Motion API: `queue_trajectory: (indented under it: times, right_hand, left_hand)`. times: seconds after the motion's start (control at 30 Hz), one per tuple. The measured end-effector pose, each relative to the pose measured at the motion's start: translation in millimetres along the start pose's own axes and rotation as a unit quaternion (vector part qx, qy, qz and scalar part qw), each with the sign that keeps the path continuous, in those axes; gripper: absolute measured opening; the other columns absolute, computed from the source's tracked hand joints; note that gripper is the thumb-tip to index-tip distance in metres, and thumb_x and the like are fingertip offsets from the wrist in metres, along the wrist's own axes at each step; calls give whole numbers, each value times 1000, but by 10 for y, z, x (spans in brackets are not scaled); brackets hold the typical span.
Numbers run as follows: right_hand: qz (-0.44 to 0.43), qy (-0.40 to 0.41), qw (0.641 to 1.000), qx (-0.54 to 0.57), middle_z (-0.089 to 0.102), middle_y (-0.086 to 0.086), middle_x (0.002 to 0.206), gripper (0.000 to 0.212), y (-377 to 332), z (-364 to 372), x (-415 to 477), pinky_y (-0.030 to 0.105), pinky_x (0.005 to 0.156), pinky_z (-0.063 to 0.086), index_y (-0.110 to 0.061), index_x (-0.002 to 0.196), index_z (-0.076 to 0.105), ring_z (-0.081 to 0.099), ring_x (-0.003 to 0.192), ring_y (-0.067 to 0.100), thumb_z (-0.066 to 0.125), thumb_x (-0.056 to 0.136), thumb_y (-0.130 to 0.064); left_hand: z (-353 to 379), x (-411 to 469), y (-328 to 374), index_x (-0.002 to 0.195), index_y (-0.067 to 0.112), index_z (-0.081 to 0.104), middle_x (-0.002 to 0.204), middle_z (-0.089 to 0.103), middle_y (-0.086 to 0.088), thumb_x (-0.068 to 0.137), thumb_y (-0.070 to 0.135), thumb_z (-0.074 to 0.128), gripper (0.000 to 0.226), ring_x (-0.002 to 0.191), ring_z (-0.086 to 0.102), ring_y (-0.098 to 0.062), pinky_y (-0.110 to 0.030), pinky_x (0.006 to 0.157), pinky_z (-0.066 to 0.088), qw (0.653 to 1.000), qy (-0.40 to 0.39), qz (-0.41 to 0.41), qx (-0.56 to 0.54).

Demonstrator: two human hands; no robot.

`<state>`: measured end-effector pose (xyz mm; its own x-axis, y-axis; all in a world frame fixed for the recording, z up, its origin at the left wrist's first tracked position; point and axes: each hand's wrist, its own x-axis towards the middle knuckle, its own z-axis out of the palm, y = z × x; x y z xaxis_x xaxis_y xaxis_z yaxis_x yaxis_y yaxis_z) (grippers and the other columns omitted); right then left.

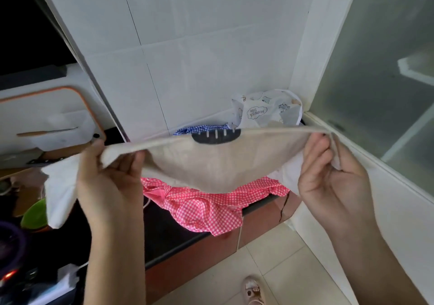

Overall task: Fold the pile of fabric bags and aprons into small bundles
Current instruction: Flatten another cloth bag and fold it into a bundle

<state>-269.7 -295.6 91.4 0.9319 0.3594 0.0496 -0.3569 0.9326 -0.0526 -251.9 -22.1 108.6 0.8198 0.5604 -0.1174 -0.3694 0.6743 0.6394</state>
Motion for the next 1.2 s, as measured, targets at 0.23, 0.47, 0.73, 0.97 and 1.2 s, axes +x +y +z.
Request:
queue_trajectory:
  times: [0.23,0.47,0.73,0.97,1.2]
  right_hand:
    - [-115,153,981,-31,68,25,107,41,140,370,194,23,53,56,14,103,65,73,81,29,64,63,5]
    - [-55,363,926,-89,66,30,65,25,-59,-787,1186,41,60,57,4,76,52,68,53,37,46,98,-5]
    - [19,429,887,-167,60,18,67,25,-460,-1559,2102,42,68,58,3,77,53,62,73,33,53,96,-12]
    - [93,176,529,-825,65,6,93,30,-980,-1941,2849,28,76,46,-14,102,67,61,88,15,72,81,-35]
    - [-256,-80,4,-963,50,9,128,48,-1397,-2296,2871,47,95,38,-27,130,56,45,114,32,61,85,-45]
  left_hand:
    - [120,193,133,113,5,56,70,73,-2,98,17,47,21,81,73,-18,-26,71,57,999,-5,4,44]
    - [-392,1359,-833,106,2,50,55,68,-5,100,13,41,15,51,68,-16,-25,47,55,973,93,-158,140]
    - [-487,2297,-1625,85,4,49,49,64,-3,104,15,30,30,39,61,-10,-20,54,55,949,107,-203,217]
    - [-489,2639,-2352,143,13,31,141,43,-12,77,45,75,85,129,42,-26,-38,104,38,689,-189,-115,690]
    - [-845,2326,-2746,148,33,-18,156,-26,-10,74,73,57,113,144,-23,-26,-66,110,-4,525,-204,-26,826]
